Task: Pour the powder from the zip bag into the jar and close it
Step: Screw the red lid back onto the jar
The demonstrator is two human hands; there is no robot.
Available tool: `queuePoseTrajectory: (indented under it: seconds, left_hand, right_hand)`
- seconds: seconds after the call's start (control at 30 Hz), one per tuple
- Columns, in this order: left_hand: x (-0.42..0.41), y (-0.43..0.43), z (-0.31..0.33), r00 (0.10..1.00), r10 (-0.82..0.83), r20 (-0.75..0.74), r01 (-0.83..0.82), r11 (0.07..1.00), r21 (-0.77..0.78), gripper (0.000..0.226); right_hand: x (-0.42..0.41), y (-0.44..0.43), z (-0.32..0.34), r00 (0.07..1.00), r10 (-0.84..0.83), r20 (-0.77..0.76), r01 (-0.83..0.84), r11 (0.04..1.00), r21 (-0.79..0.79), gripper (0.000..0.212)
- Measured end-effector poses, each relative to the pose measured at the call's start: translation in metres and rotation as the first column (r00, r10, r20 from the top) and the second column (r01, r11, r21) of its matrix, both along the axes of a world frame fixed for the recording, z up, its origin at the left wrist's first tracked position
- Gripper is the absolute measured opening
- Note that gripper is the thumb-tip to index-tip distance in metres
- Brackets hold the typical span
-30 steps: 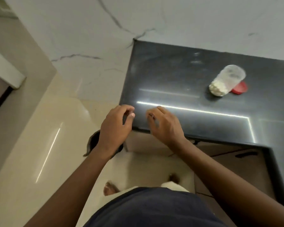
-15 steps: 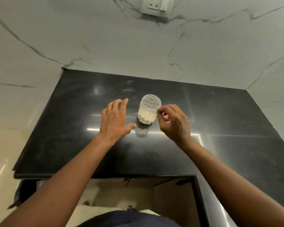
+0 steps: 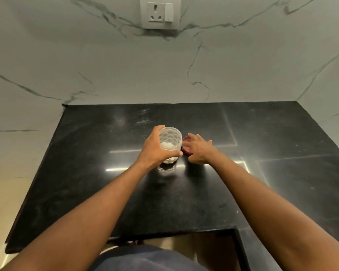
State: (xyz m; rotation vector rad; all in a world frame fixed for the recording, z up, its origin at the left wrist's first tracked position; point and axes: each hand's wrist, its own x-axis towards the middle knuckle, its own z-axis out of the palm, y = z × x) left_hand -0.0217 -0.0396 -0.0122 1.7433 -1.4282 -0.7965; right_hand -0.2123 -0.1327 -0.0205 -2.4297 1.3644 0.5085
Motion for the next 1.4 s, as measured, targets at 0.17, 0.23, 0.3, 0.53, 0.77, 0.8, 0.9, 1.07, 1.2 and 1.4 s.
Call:
queuePoseTrajectory:
  seconds: [0.17,0.23,0.3,0.53,0.77,0.8,0.9,1.07,1.2,1.4]
  left_hand:
    - [0.004,0.001,-0.007,0.996,0.019,-0.093,-0.015,0.999,0.034,0.094]
    - [0.006,0.0,-0.009,0.994,0.012,-0.11,-0.008,0.999,0.031,0.09]
    - [0.008,0.0,-0.011,0.993,0.0,-0.12,0.002,1.0,0.021,0.089]
    - [0.01,0.001,-0.016,0.984,-0.023,-0.175,0.028,0.999,0.021,0.091]
    - [0.009,-0.001,-0.018,0.982,-0.008,-0.187,0.012,1.0,0.024,0.083]
    - [0.009,-0.001,-0.019,0.982,-0.008,-0.189,0.012,1.0,0.021,0.086]
    - [0.01,-0.001,-0.021,0.978,-0.016,-0.208,0.017,1.0,0.001,0.091]
    - [0.013,-0.002,-0.025,0.977,-0.04,-0.209,0.043,0.999,0.007,0.092]
    - [0.014,-0.001,-0.025,0.979,-0.05,-0.198,0.057,0.998,0.03,0.093]
    - [0.017,-0.002,-0.026,0.973,-0.05,-0.223,0.061,0.997,0.044,0.086]
  right_hand:
    - [0.0,-0.001,0.016,1.0,0.006,-0.012,-0.007,0.996,-0.088,0.062]
    - [-0.005,0.001,0.025,0.986,-0.108,0.128,0.126,0.982,-0.139,0.058]
    - [-0.01,0.001,0.036,0.906,-0.225,0.358,0.291,0.946,-0.142,0.065]
    - [0.02,0.021,0.076,0.466,-0.324,0.823,0.416,0.901,0.12,0.07]
    - [0.047,0.049,0.062,0.516,-0.217,0.829,0.354,0.935,0.025,0.04]
    - [0.048,0.051,0.058,0.591,-0.175,0.788,0.309,0.951,-0.02,0.04]
    - [0.045,0.051,0.06,0.732,-0.095,0.675,0.191,0.979,-0.069,0.041]
    - [0.052,0.038,0.088,0.902,0.006,0.431,0.021,0.998,-0.059,0.084]
    - [0.068,0.025,0.104,0.965,0.137,0.226,-0.123,0.99,-0.074,0.083]
    - [0.086,0.018,0.103,0.997,0.083,0.001,-0.08,0.97,-0.231,0.085]
